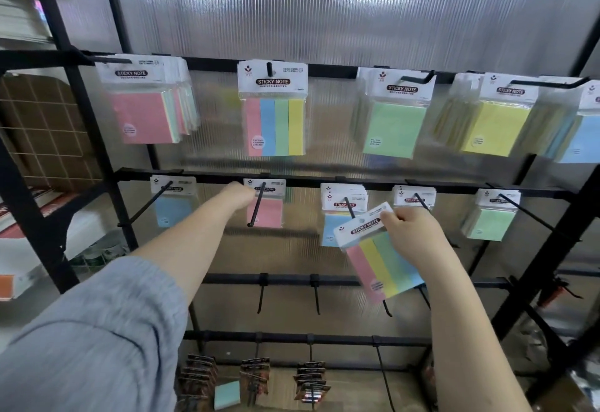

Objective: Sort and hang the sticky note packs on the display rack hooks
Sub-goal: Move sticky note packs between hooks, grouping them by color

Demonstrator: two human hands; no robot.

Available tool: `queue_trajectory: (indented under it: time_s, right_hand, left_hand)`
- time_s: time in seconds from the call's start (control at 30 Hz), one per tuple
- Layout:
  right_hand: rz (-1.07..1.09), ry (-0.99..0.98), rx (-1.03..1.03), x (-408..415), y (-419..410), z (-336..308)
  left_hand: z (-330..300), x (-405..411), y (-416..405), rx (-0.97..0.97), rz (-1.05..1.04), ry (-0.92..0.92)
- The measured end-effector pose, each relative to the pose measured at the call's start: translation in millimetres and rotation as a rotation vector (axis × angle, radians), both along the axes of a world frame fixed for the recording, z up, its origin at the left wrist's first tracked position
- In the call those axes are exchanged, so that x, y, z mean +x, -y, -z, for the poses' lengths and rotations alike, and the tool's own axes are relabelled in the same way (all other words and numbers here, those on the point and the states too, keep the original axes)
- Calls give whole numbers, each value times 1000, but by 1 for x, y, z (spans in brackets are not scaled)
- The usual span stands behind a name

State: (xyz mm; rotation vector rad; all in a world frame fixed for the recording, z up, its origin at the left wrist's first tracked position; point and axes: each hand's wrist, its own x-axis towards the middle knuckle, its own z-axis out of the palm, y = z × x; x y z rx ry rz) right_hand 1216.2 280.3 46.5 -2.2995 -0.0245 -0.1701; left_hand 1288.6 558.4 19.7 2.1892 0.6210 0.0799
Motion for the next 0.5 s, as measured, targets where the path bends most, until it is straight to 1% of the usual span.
queue_trajectory:
  time_s: [0.07,0.17,0.4,0.5]
  right_hand:
    - [-2,24,3,-2,0,-7]
    - [5,49,6,-5,-1,-13]
    - [14,66,4,-6,-4,-16]
    - [17,77,-13,-6,-3,-16]
  left_hand:
    - [3,1,3,-45,10,-4]
    - [13,5,4,-198,18,32]
    - [29,9,4,-332,-61,275]
    - [33,11,1,-415,-116,258]
